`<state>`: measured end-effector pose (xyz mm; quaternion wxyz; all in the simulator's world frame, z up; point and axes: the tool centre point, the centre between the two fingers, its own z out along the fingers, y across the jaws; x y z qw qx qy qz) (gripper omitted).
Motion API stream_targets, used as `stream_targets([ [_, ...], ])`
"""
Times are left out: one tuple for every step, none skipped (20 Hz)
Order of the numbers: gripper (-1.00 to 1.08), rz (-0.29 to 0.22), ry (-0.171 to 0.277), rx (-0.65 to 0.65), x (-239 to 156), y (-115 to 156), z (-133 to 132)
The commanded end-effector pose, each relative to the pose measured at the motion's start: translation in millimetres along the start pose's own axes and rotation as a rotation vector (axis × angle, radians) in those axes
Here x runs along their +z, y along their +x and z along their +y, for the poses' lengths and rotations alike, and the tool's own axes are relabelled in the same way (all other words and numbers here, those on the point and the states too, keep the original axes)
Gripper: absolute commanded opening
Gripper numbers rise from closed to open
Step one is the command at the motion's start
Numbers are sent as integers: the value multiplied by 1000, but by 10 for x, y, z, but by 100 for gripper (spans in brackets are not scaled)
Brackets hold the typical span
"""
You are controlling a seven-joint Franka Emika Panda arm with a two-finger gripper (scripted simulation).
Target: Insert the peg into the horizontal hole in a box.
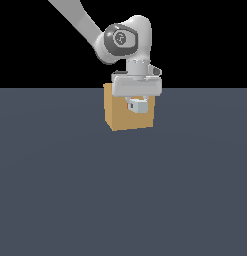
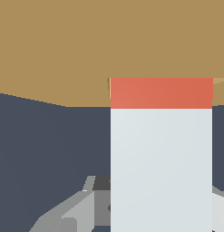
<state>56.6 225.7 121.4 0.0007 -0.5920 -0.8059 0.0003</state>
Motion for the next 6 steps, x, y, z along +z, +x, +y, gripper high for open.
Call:
stream_targets([
  [-100,-1,-5,3,-26,86,15],
  [-100,-1,-5,3,-26,104,18],
  [-100,-1,-5,3,-26,113,22],
  [-100,-1,-5,3,-26,113,26],
  [-100,-1,-5,3,-26,107,30],
  [-100,-1,-5,3,-26,104,31],
])
